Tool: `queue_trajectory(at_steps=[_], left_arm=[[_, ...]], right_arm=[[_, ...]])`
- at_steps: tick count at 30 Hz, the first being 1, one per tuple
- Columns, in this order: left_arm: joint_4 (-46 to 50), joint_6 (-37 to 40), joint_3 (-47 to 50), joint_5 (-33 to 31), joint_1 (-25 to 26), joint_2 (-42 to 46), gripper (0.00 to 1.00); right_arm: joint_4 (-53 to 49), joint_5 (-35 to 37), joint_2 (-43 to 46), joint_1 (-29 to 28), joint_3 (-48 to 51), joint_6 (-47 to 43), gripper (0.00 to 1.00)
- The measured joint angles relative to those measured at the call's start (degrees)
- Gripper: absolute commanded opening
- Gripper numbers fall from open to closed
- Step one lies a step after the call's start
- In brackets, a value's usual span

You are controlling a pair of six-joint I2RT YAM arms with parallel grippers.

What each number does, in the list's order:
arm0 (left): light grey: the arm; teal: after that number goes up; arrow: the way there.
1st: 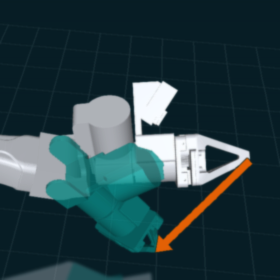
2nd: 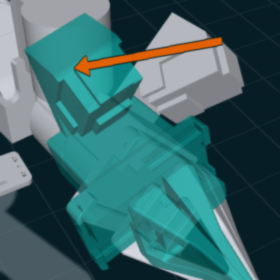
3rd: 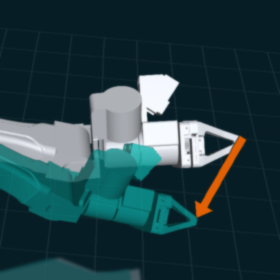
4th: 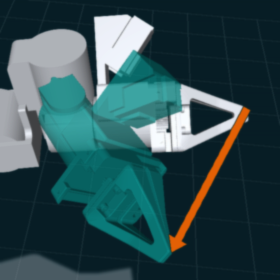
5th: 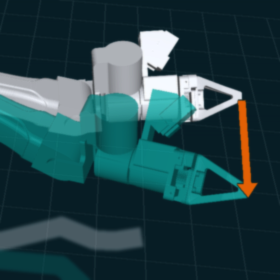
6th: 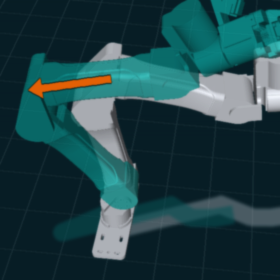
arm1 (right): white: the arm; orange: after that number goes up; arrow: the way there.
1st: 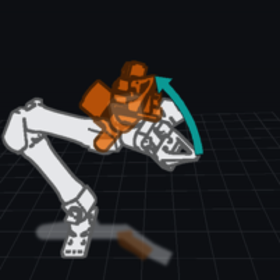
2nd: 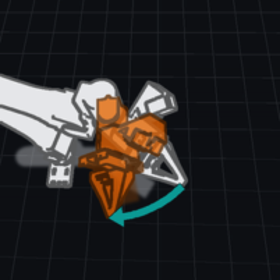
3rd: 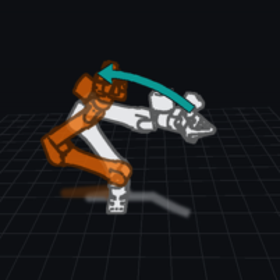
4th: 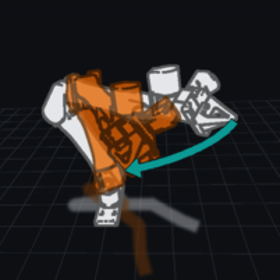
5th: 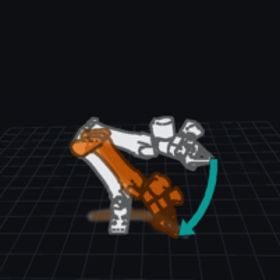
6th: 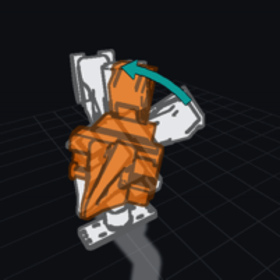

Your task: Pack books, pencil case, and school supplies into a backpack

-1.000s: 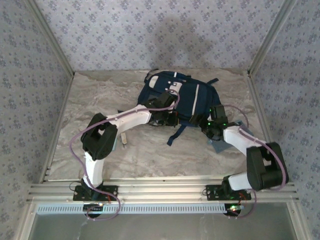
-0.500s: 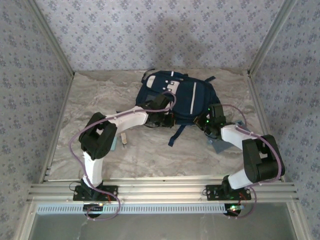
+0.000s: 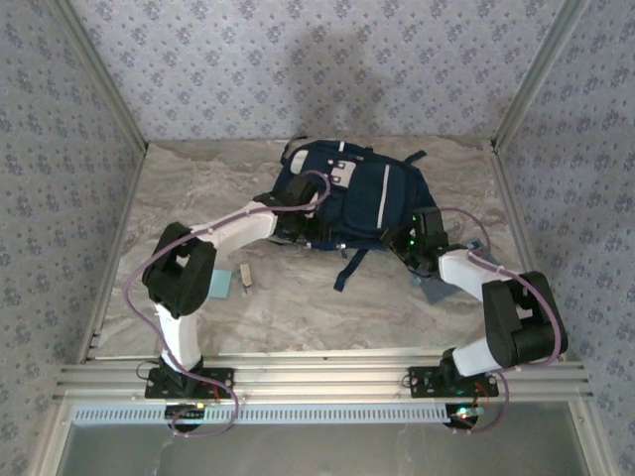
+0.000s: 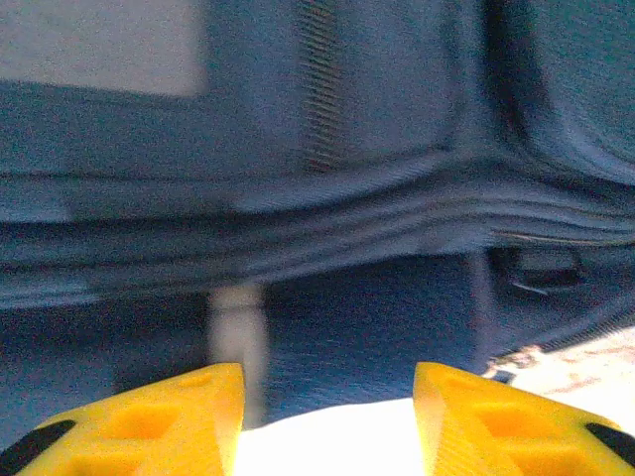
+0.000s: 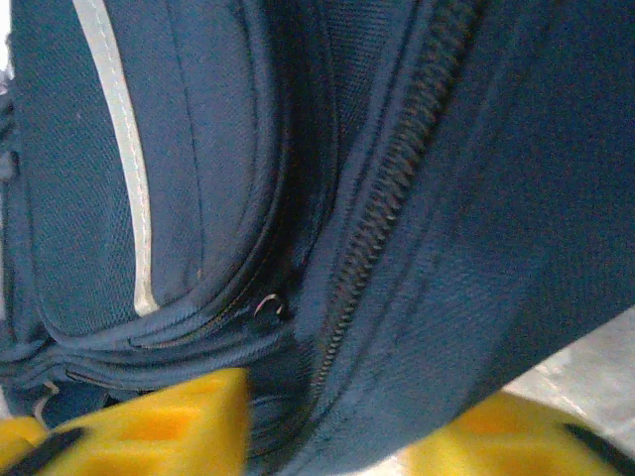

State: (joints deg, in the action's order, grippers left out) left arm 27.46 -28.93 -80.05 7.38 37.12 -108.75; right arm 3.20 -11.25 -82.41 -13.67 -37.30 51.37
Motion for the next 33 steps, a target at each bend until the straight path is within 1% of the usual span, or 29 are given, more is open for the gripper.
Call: queue_trajectory(at_steps=[3, 8, 9, 10, 14, 17, 22, 23, 25, 28, 30, 33], left_arm=[[1.9, -0.3, 0.0, -1.5, -1.0, 1.7, 0.54], [2.5, -0.5, 0.0, -2.1, -1.0, 5.6, 0.54], [2.5, -0.6, -0.2, -2.1, -1.0, 5.9, 0.54], [2.6, -0.8, -0.3, -2.0, -1.0, 5.9, 0.54], [2.3, -2.4, -0.4, -1.4, -1.0, 5.7, 0.55], [1.4, -4.3, 0.0, -1.5, -1.0, 5.4, 0.56], [-2.3, -9.3, 1.3, -1.2, -2.1, 3.8, 0.58], [-3.0, -10.2, 1.5, -1.2, -2.5, 3.4, 0.61], [-4.5, -12.0, 1.7, -1.3, -3.1, 2.4, 0.62], [-6.0, -13.5, 1.7, -1.7, -3.8, 1.4, 0.62], [-6.7, -14.3, 1.7, -2.0, -4.2, 1.0, 0.62], [-8.1, -15.6, 1.7, -2.1, -4.9, 0.1, 0.62]], right_arm=[[-2.4, 0.9, 2.3, -0.6, -0.2, -0.9, 0.54], [-7.5, 2.1, 6.8, -1.0, -2.8, -3.6, 0.54], [-8.8, 2.7, 7.2, -1.0, -4.1, -4.8, 0.55], [-10.3, 3.3, 7.4, -1.0, -5.5, -6.2, 0.59], [-16.7, 4.0, 6.6, 0.9, -12.8, -13.6, 0.61], [-18.9, 4.1, 3.3, 4.9, -18.9, -18.9, 0.62], [-19.3, 3.6, -6.4, 9.8, -26.0, -25.3, 0.61], [-19.3, 3.4, -8.0, 10.2, -26.7, -25.9, 0.61], [-19.3, 3.1, -12.6, 11.1, -28.4, -27.7, 0.59], [-20.5, 2.9, -17.7, 12.0, -30.8, -29.3, 0.51], [-20.9, 2.9, -18.7, 12.2, -30.9, -29.9, 0.48], [-19.7, 2.9, -18.1, 12.1, -29.1, -30.0, 0.47]])
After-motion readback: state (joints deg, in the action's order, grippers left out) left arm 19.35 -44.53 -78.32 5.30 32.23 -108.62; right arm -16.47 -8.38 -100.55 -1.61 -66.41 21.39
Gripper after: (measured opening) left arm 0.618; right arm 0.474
